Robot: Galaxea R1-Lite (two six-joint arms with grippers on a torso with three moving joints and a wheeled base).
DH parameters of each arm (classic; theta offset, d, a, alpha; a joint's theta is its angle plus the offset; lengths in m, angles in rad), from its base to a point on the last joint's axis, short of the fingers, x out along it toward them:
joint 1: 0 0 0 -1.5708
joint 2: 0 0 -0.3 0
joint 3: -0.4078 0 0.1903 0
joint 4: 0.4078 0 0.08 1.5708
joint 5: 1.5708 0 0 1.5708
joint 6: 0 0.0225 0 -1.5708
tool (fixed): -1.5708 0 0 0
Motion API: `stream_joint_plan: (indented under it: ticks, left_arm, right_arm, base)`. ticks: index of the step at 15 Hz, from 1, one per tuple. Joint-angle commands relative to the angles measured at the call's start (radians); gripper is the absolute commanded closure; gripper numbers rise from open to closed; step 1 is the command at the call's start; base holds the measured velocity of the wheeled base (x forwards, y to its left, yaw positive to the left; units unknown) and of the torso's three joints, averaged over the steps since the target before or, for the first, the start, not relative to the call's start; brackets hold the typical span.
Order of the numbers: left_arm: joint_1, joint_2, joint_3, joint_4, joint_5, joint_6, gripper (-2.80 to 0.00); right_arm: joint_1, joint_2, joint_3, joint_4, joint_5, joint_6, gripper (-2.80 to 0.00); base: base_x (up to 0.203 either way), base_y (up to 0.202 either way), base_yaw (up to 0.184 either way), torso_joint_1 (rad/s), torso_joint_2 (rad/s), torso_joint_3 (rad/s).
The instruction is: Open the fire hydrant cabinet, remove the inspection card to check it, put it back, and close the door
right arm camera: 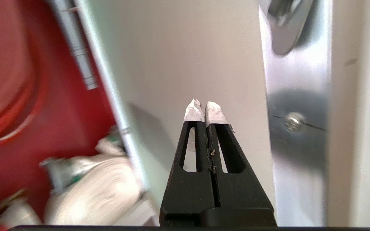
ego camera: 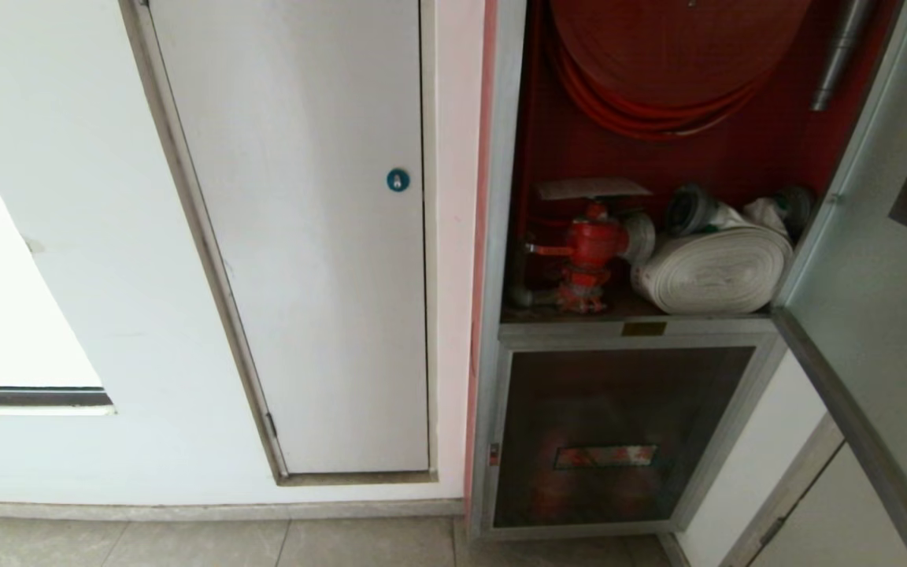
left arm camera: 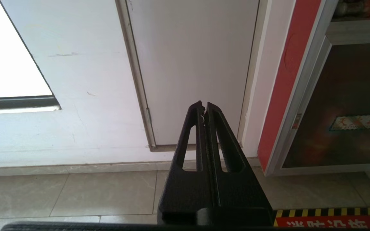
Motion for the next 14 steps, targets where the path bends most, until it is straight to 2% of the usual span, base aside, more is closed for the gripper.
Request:
stream_joint_plan:
  ticks: [1,4,8,10,14]
  left_arm:
    - [0.0,0.0,0.006,-0.001,0.0,0.001,0.0]
    - [0.0,0.0,0.006,-0.001,0.0,0.0,0.0]
    - [0.0,0.0,0.006,-0.001,0.0,-0.001,0.0]
    - [0.0,0.0,0.006,-0.001,0.0,0.0,0.0]
    - [0.0,0.0,0.006,-0.001,0.0,0.001,0.0]
  right_arm:
    - [-0.05,-0.081,-0.003,0.051,-0.005,-0.002,0.0]
    - [-0.102,-0.145,-0.003,0.129,-0.006,-0.002,0.0]
    - [-0.117,-0.21,-0.02,0.267,-0.004,0.005,0.0]
    - [-0.131,-0.205,-0.023,0.282,-0.003,0.008,0.0]
    - [-0.218,-0.131,-0.053,0.336,0.015,0.042,0.0]
  base:
    - [0.0,0.0,0.0,0.0,0.0,0.0]
    - [0.0,0.0,0.0,0.0,0.0,0.0]
    - [0.0,0.0,0.0,0.0,0.0,0.0]
    - [0.0,0.0,0.0,0.0,0.0,0.0]
    - [0.0,0.0,0.0,0.0,0.0,0.0]
